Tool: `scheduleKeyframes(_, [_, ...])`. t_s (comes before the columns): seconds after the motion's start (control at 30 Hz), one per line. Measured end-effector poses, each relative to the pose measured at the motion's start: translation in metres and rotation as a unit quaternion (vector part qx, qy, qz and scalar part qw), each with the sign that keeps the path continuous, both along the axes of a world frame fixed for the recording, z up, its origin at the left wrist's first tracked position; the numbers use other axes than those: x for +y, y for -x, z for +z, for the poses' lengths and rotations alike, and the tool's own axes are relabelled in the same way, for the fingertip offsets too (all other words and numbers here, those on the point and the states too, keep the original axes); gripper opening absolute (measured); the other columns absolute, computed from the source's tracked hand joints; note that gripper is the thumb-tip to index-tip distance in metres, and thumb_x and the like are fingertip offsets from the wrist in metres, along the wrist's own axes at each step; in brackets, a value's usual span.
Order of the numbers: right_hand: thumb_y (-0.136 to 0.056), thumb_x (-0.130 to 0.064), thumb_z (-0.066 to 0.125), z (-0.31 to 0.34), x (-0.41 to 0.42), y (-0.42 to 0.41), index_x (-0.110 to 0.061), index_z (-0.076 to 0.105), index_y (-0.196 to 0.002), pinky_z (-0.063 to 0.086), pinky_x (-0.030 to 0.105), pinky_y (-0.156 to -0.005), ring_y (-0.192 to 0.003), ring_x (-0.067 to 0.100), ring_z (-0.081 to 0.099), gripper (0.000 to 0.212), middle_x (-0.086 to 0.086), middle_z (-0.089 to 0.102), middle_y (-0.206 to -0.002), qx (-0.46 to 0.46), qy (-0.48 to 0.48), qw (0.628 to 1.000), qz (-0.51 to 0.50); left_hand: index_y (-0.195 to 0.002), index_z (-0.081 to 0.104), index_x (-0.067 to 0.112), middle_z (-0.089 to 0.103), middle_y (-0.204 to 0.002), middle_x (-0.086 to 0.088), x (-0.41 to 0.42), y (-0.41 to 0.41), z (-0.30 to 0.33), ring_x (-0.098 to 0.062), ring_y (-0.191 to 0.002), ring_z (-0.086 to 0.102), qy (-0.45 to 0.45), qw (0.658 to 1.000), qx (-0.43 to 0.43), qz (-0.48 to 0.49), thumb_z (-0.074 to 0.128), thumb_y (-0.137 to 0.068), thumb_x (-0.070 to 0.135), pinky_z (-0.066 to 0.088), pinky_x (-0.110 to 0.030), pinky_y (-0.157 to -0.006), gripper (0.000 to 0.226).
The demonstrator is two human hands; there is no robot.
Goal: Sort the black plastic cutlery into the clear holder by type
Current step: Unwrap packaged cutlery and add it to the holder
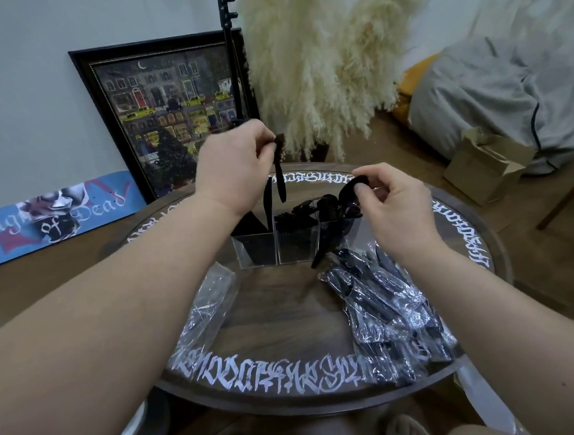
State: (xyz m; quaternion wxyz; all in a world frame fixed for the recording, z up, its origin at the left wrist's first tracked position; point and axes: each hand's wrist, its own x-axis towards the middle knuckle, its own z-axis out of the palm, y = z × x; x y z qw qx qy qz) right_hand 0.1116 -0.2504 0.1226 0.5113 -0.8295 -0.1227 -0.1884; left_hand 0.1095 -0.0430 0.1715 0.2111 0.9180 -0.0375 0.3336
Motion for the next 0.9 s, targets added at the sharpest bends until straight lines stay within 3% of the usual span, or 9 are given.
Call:
scheduleKeyframes(0.13, [-0.087,-0.012,0.065,-0.002,-0.01,-0.002,-0.022,0.064,-0.087,0.05,0.025,-0.074,-0.067,0.0,0.056,0.01,-0.016,0.061,-0.072,-0.03,-0.002,0.999,-0.024,-0.106,0.068,0.015,0.072,-0.099,-0.005,-0.008,-0.009,-0.027,-0.027,-0.092,0.065,-0.029,0.994,0.108,0.002,0.053,-0.095,0.024,0.05,-0.039,-0.084,0.02])
scheduleKeyframes(0.27, [-0.086,-0.01,0.064,0.005,-0.026,-0.01,-0.023,0.064,-0.085,0.043,0.011,-0.066,-0.062,-0.008,0.054,0.014,-0.021,0.059,-0.069,-0.083,-0.009,0.995,-0.053,-0.114,0.063,0.015,0.068,-0.106,-0.006,-0.014,-0.01,-0.051,-0.027,-0.098,0.06,-0.06,0.967,0.246,0.001,0.046,-0.097,0.023,0.048,-0.036,-0.084,0.026])
scheduleKeyframes(0.4, [-0.087,-0.01,0.062,0.019,-0.039,-0.022,-0.016,0.067,-0.09,0.04,0.007,-0.067,-0.061,-0.012,0.051,0.008,-0.023,0.056,-0.072,-0.132,-0.028,0.987,-0.086,-0.132,0.054,0.015,0.06,-0.128,-0.008,-0.015,-0.012,-0.061,-0.027,-0.114,0.055,-0.074,0.941,0.329,0.003,0.041,-0.095,0.025,0.047,-0.034,-0.093,0.04])
scheduleKeyframes(0.53, [-0.087,-0.013,0.06,0.028,-0.045,-0.039,-0.011,0.07,-0.092,0.037,0.003,-0.068,-0.065,-0.01,0.053,0.011,-0.016,0.057,-0.073,-0.156,-0.002,0.981,-0.115,-0.146,0.035,0.018,0.037,-0.151,0.0,-0.022,-0.014,-0.066,-0.02,-0.135,0.039,-0.081,0.952,0.293,-0.046,0.045,-0.095,0.038,0.035,-0.033,-0.106,0.055])
scheduleKeyframes(0.63, [-0.087,-0.013,0.06,0.025,-0.044,-0.051,-0.009,0.071,-0.092,0.035,0.002,-0.068,-0.074,-0.001,0.051,0.013,-0.009,0.06,-0.078,-0.161,0.064,0.979,-0.106,-0.149,0.025,0.023,0.027,-0.156,0.007,-0.028,-0.02,-0.071,-0.014,-0.142,0.027,-0.097,0.953,0.272,-0.097,0.053,-0.089,0.056,0.031,-0.037,-0.112,0.074])
scheduleKeyframes(0.77, [-0.088,-0.014,0.059,0.013,-0.038,-0.064,-0.01,0.072,-0.094,0.041,0.018,-0.072,-0.071,0.01,0.056,0.014,0.001,0.07,-0.083,-0.141,0.12,0.979,-0.09,-0.151,0.021,0.024,0.023,-0.157,0.007,-0.036,-0.029,-0.08,-0.015,-0.143,0.025,-0.103,0.943,0.294,-0.114,0.061,-0.081,0.06,0.031,-0.037,-0.112,0.088])
scheduleKeyframes(0.83, [-0.089,-0.013,0.059,0.007,-0.036,-0.069,-0.011,0.071,-0.095,0.047,0.03,-0.077,-0.076,0.021,0.062,0.014,0.004,0.072,-0.086,-0.123,0.144,0.979,-0.074,-0.15,0.022,0.025,0.026,-0.156,0.005,-0.038,-0.032,-0.085,-0.016,-0.141,0.029,-0.108,0.939,0.305,-0.114,0.063,-0.082,0.058,0.033,-0.036,-0.11,0.086])
scheduleKeyframes(0.9, [-0.09,-0.013,0.059,0.002,-0.032,-0.072,-0.012,0.071,-0.096,0.048,0.033,-0.079,-0.079,0.023,0.064,0.014,0.004,0.072,-0.086,-0.101,0.166,0.979,-0.053,-0.148,0.028,0.025,0.033,-0.152,0.005,-0.038,-0.032,-0.087,-0.017,-0.136,0.037,-0.109,0.941,0.302,-0.109,0.064,-0.084,0.053,0.036,-0.034,-0.105,0.079])
